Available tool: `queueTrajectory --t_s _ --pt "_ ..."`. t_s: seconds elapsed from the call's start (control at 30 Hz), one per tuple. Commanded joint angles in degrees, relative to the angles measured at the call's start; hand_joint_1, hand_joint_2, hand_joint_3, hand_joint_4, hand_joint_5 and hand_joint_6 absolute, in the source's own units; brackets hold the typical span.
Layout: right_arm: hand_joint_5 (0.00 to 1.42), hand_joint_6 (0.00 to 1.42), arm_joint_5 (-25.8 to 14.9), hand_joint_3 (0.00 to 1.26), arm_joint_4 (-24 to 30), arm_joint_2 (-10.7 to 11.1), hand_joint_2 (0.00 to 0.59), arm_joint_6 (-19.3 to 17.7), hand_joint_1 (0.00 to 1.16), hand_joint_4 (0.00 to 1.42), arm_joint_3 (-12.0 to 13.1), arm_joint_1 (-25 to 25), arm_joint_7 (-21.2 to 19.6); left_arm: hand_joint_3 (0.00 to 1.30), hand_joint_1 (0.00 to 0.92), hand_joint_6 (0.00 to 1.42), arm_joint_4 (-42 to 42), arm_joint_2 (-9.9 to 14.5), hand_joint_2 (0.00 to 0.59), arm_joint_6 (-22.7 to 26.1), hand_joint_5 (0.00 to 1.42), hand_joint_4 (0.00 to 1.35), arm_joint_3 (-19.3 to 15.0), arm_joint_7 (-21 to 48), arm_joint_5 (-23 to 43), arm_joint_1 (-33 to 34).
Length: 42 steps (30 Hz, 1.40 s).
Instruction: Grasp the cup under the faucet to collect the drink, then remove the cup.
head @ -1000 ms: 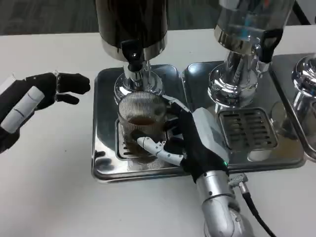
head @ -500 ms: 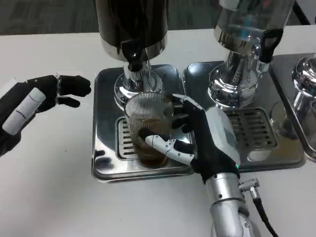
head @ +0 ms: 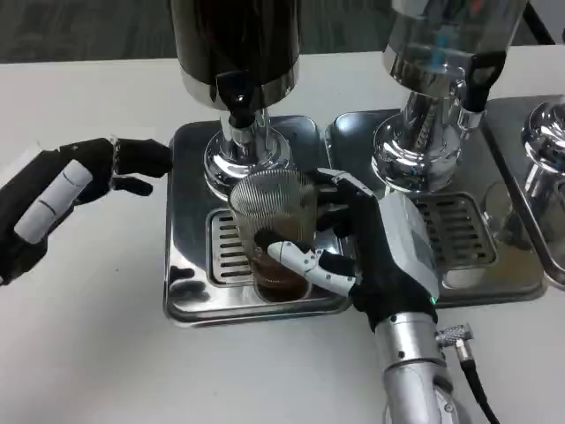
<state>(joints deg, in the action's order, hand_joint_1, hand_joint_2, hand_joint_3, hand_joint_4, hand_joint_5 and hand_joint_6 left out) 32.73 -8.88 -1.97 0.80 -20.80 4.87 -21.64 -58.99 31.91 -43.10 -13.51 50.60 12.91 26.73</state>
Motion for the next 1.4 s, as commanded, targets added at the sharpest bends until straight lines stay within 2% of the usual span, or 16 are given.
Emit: queueTrajectory --t_s 0.03,0.57,0.97,1.4 --pt "0.57 0.56 0.2 0.43 1.6 -0.5 0.266 -1.9 0.62 0.55 0.3 0.0 -1.9 0.43 0.0 0.39 -0.2 -0.2 0.143 0.1 0.3 0.37 0.4 -0.4 -0.6 0.4" --pt "0.62 0.63 -1.3 0.46 2.6 -0.8 0.268 -3.1 0.63 0.59 1.1 -1.7 -3.5 0.42 0.0 0.38 -0.2 -0.6 0.142 0.0 0.3 0.37 0.9 -0.4 -0.6 0.1" --pt "0.64 0.65 -2.4 0.48 3.6 -1.3 0.276 -5.5 0.62 0.6 2.1 -3.5 -4.7 0.41 0.0 0.38 0.2 -0.9 0.146 -0.3 0.3 0.37 1.4 0.1 -0.4 -0.4" --pt "0.64 0.67 -2.9 0.49 10.5 -1.0 0.28 -5.6 0.62 0.61 2.2 -7.9 -3.9 0.41 0.0 0.38 3.5 -2.2 0.143 -2.6 0.3 0.37 2.2 1.3 -0.2 -2.4"
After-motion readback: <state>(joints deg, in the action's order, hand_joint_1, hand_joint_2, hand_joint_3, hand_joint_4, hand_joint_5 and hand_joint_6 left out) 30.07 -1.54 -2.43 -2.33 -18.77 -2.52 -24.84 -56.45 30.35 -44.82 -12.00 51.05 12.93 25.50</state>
